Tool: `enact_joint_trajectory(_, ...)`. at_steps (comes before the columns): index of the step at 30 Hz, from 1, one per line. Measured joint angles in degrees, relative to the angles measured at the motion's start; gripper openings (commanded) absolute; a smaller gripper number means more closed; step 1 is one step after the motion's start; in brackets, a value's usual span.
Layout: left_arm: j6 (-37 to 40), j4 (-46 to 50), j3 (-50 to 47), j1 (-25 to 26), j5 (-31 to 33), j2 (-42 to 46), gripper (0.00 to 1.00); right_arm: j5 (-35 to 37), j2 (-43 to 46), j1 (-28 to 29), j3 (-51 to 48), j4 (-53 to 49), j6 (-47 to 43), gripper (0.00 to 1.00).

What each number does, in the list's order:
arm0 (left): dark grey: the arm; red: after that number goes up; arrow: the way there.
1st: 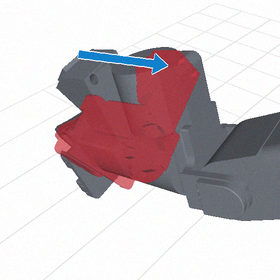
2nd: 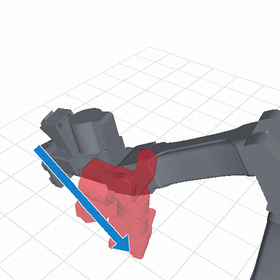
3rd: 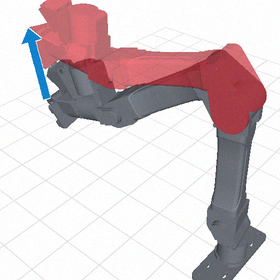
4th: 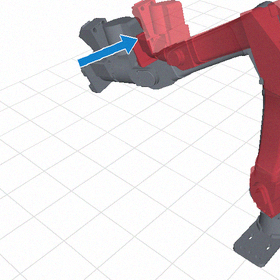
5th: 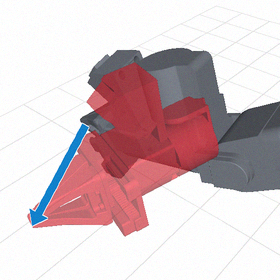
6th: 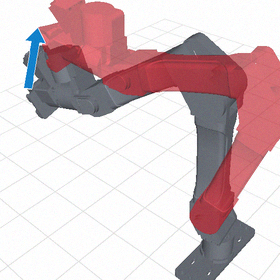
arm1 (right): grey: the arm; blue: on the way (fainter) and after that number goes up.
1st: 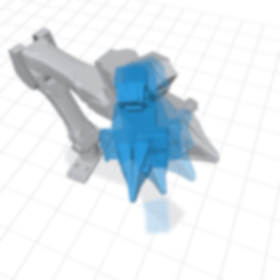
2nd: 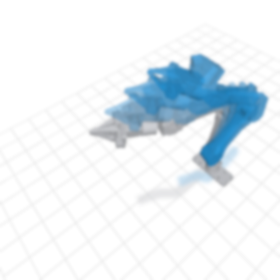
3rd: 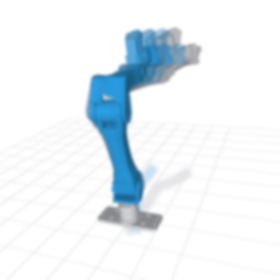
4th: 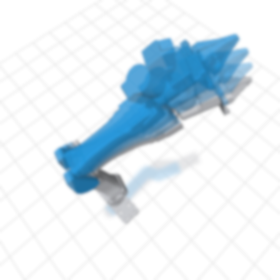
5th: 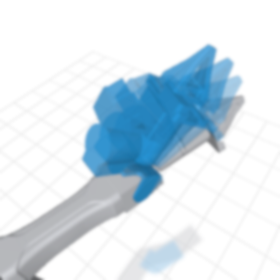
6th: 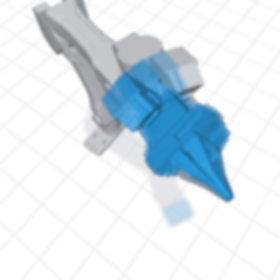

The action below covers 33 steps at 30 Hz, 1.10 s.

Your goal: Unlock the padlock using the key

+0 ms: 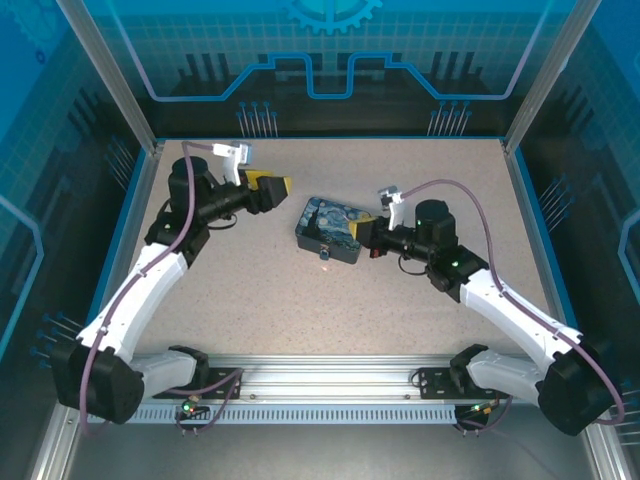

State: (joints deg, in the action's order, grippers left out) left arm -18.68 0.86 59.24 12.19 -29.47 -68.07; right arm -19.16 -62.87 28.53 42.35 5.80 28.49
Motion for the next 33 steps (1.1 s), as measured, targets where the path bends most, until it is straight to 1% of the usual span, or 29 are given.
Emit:
enact_joint_trajectory(4,1.7,0.6,-5.8,0.5,2.5,-0.9,0.78,4.2,0.0,-1.1,-3.3,-3.6,0.8,0.00)
enact_joint_trajectory(6,2.7,0.9,-9.0,1.6,4.7,-0.9,0.78,5.5,-0.3,-1.3,-4.0,-4.6,1.5,0.00)
enact_joint_trajectory(11,5.7,1.7,-15.4,10.2,13.2,-1.1,0.78,8.5,-1.7,-1.7,-4.1,-5.5,3.4,0.00)
enact_joint_trajectory(13,5.7,0.4,-17.7,12.6,15.6,-1.5,0.78,9.4,-1.9,-2.0,-4.2,-5.4,4.0,0.00)
enact_joint_trajectory(15,5.5,-1.3,-20.1,13.7,17.0,-2.6,0.78,9.6,-1.9,-2.5,-4.7,-4.5,4.3,0.00)
enact_joint_trajectory(18,5.1,-5.1,-22.9,13.9,16.3,-5.7,0.79,8.2,-2.7,-3.6,-5.2,-3.1,4.8,0.00)
enact_joint_trajectory(21,5.0,-9.4,-23.5,13.9,13.0,-10.3,0.80,5.4,-6.3,-4.2,-4.6,-0.8,5.5,0.00)
enact_joint_trajectory(23,4.8,-12.4,-23.5,13.9,11.1,-13.1,0.81,3.0,-10.4,-4.2,-3.3,0.6,6.4,0.00)
enact_joint_trajectory(28,3.6,-18.1,-23.5,13.9,8.5,-16.9,0.84,-1.4,-20.4,-4.2,1.2,4.3,9.4,0.00)
enact_joint_trajectory(33,3.6,-21.9,-23.5,13.9,7.5,-20.0,0.85,-3.5,-28.0,-4.2,5.7,6.4,12.1,0.00)
